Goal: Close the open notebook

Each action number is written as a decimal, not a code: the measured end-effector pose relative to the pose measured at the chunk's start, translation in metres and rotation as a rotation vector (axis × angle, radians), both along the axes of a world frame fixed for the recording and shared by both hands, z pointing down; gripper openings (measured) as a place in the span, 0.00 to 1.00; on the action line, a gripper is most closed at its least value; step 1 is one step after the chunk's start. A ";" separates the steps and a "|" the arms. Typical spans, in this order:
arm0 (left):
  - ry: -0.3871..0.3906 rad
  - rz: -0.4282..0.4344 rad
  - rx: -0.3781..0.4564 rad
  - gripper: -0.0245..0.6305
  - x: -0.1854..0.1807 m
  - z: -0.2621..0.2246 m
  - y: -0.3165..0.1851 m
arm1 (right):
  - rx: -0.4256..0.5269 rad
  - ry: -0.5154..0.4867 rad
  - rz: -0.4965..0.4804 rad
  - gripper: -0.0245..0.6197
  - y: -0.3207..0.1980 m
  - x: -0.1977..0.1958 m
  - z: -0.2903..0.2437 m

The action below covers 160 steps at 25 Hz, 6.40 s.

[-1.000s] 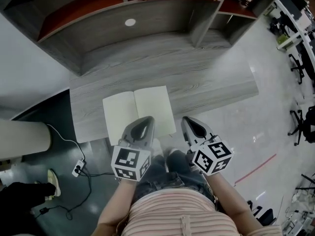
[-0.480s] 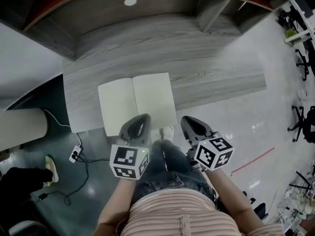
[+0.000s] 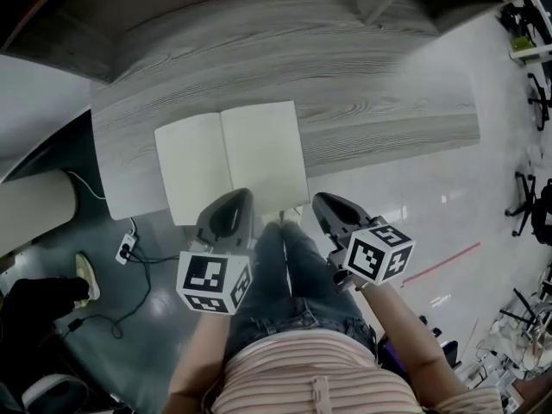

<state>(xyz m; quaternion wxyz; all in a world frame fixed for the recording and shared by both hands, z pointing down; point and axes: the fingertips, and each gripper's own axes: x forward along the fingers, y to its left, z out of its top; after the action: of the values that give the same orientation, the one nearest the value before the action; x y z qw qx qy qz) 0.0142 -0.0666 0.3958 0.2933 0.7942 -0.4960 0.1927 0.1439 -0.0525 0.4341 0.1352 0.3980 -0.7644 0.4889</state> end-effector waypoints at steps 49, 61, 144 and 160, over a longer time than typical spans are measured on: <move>0.040 -0.042 -0.122 0.06 -0.006 0.034 -0.011 | -0.270 -0.193 -0.206 0.16 0.005 -0.029 0.032; 0.044 -0.076 -0.099 0.06 -0.018 0.028 -0.007 | -0.219 -0.173 -0.193 0.11 0.005 -0.031 0.008; 0.073 -0.437 -0.155 0.06 -0.144 0.042 0.059 | 0.047 -0.017 -0.715 0.10 0.036 -0.203 -0.099; 0.098 -0.466 -0.159 0.06 -0.152 0.041 0.057 | 0.033 -0.014 -0.831 0.11 0.041 -0.236 -0.084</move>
<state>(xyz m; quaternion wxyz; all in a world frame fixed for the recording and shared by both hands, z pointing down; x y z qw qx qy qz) -0.1377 -0.0096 0.4368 0.4151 0.6412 -0.6343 0.1192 -0.0922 -0.0111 0.3497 0.3092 0.0542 -0.8687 0.3832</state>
